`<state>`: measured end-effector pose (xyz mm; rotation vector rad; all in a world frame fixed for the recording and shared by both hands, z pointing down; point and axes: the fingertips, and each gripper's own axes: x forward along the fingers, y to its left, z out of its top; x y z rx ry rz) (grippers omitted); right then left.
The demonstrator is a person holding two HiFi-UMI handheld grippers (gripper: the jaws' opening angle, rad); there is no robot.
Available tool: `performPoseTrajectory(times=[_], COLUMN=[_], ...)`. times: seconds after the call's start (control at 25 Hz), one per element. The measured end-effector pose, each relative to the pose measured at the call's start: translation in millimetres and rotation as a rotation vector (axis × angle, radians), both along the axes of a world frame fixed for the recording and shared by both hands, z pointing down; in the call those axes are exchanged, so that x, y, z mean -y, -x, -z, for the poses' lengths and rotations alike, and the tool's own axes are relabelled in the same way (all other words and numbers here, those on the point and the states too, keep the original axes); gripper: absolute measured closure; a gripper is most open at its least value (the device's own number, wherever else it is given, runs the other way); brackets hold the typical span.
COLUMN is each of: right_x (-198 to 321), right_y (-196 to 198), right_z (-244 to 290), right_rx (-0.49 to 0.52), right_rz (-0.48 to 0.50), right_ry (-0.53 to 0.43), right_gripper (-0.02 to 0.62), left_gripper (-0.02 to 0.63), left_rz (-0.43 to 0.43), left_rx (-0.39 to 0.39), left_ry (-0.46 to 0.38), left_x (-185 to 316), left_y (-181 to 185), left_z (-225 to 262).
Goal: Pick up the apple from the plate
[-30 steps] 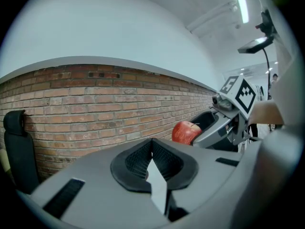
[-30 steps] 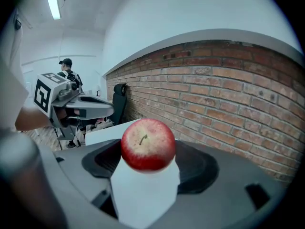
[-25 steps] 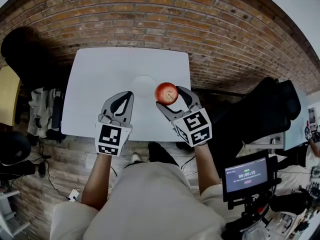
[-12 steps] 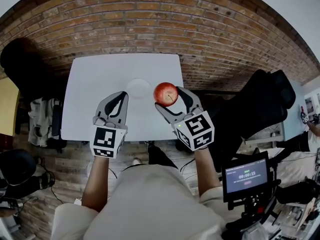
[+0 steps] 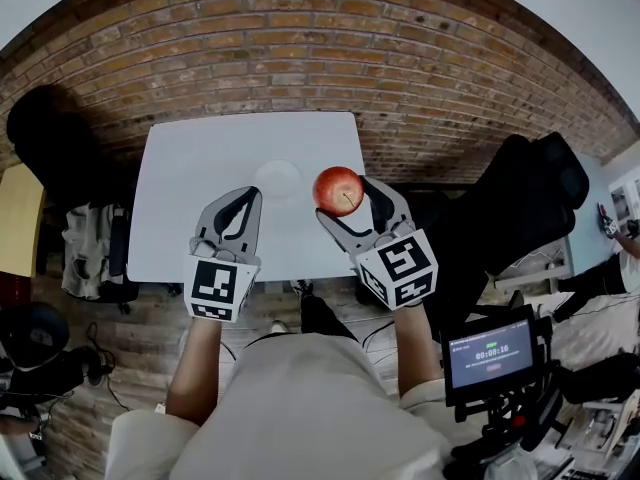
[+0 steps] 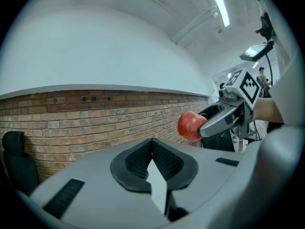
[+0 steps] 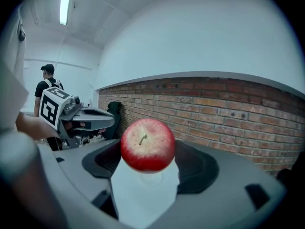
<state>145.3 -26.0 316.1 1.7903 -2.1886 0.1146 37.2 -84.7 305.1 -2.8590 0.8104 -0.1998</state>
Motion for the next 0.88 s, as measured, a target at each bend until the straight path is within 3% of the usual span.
performPoseTrajectory(times=[0.88], right_x=[-13], right_y=[4], right_z=[22], right_rx=[-0.012], right_rz=[-0.002], right_ry=[-0.049], right_gripper=[0.242], left_gripper=[0.6], left_rz=[-0.017], left_rx=[-0.01], left_ry=[-0.018], left_x=[-16], left_y=[1], left_z=[8])
